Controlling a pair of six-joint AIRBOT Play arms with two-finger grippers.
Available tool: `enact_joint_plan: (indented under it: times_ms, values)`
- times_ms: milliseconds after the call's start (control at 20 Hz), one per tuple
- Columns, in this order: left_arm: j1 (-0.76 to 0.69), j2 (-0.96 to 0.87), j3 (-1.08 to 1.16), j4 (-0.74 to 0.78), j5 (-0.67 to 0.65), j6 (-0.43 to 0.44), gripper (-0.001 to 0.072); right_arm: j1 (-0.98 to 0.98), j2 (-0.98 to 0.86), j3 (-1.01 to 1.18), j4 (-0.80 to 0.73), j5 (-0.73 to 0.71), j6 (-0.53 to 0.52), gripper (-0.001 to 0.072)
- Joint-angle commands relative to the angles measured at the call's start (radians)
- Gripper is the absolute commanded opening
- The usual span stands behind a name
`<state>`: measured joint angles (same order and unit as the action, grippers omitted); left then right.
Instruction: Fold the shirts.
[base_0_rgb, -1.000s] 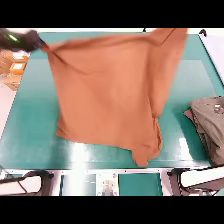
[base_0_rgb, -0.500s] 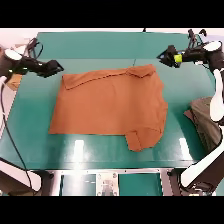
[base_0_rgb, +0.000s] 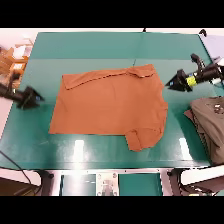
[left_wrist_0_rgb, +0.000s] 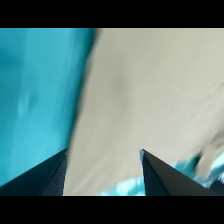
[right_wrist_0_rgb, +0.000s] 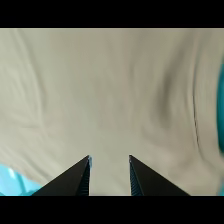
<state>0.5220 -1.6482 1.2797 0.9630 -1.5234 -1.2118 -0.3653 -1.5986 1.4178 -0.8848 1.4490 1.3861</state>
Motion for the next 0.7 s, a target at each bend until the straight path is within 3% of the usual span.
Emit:
enact_joint_plan:
  times_ms: [0, 50, 150, 200, 300, 450, 500, 550, 650]
  values:
    - [0.052, 0.084, -0.275, 0.173, 0.068, 0.024, 0.0521, -0.098, 0.270, -0.393, -0.018, -0.111, -0.029, 0.0283]
    - [0.052, 0.085, -0.307, 0.152, 0.092, 0.025, 0.0520, -0.139, 0.359, -0.504, -0.018, -0.155, -0.029, 0.0282]
    - [0.035, 0.085, -0.351, 0.116, 0.122, 0.040, 0.0417, -0.231, 0.522, -0.687, -0.018, -0.220, -0.029, 0.0282]
    - [0.016, 0.084, -0.365, 0.114, 0.136, 0.040, 0.0417, -0.280, 0.596, -0.767, -0.018, -0.247, -0.027, 0.0300]
    - [-0.023, 0.083, -0.391, 0.117, 0.178, 0.041, 0.0417, -0.356, 0.694, -0.895, -0.018, -0.285, -0.006, 0.0467]
    - [-0.080, 0.084, -0.414, 0.076, 0.171, 0.043, 0.0409, -0.388, 0.709, -1.028, -0.018, -0.295, -0.008, 0.0494]
    - [-0.086, 0.084, -0.414, 0.054, 0.143, 0.055, 0.0199, -0.383, 0.697, -1.065, -0.018, -0.309, -0.019, 0.0494]
    - [-0.086, 0.084, -0.414, 0.043, 0.111, 0.071, 0.0058, -0.371, 0.682, -1.094, -0.016, -0.333, -0.042, 0.0494]
    - [-0.086, 0.086, -0.414, 0.049, 0.101, 0.072, 0.0026, -0.331, 0.632, -1.136, 0.018, -0.375, -0.076, 0.0493]
